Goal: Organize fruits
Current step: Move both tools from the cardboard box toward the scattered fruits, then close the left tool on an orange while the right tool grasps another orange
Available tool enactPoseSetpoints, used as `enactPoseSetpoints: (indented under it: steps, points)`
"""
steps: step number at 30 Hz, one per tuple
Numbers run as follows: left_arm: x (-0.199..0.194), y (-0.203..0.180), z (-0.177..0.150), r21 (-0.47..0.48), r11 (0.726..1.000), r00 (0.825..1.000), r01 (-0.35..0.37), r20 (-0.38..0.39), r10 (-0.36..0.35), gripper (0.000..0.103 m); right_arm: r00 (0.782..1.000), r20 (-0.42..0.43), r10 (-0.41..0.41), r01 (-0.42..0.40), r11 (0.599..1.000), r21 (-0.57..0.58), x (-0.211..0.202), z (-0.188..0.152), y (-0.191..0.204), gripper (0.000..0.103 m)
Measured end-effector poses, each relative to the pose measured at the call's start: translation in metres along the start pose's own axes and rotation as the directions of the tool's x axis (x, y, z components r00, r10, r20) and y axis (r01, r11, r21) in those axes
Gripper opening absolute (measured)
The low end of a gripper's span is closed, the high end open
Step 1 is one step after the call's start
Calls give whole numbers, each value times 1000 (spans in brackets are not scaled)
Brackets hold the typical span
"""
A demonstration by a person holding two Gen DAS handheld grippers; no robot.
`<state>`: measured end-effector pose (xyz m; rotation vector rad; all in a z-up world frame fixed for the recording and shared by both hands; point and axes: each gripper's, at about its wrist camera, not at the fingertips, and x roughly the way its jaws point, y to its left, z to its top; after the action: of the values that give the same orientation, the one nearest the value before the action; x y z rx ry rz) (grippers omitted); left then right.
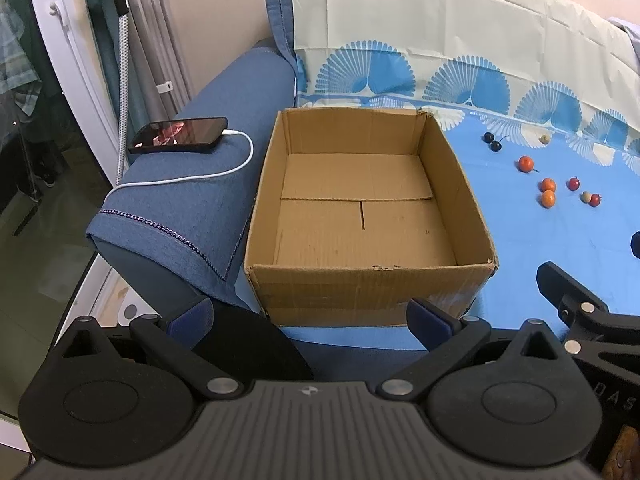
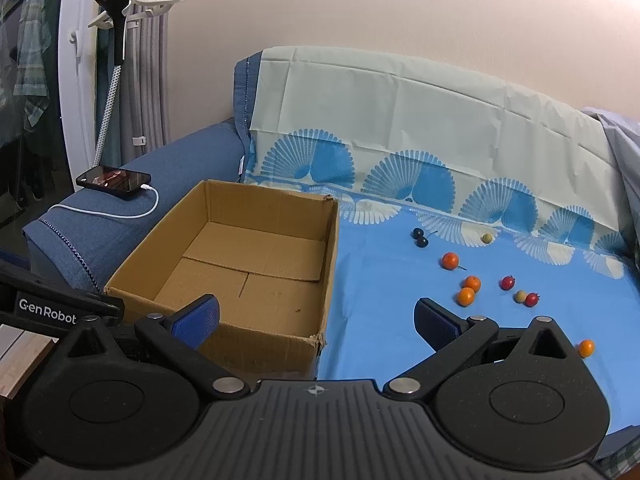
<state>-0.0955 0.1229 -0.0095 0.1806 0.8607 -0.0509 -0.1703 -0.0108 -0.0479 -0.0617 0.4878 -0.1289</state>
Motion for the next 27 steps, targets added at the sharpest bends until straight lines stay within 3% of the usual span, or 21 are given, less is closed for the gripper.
enactPoseSetpoints:
  steps: [14, 27]
  points:
    - [7, -32, 10, 73, 997, 999, 15, -29, -13, 103, 1000, 19, 1, -4, 992, 127, 11, -7, -39, 103]
    - [18, -109, 38, 188, 978, 996, 88, -40, -82, 103, 983, 45, -178, 153, 930, 334, 18, -23, -137, 103]
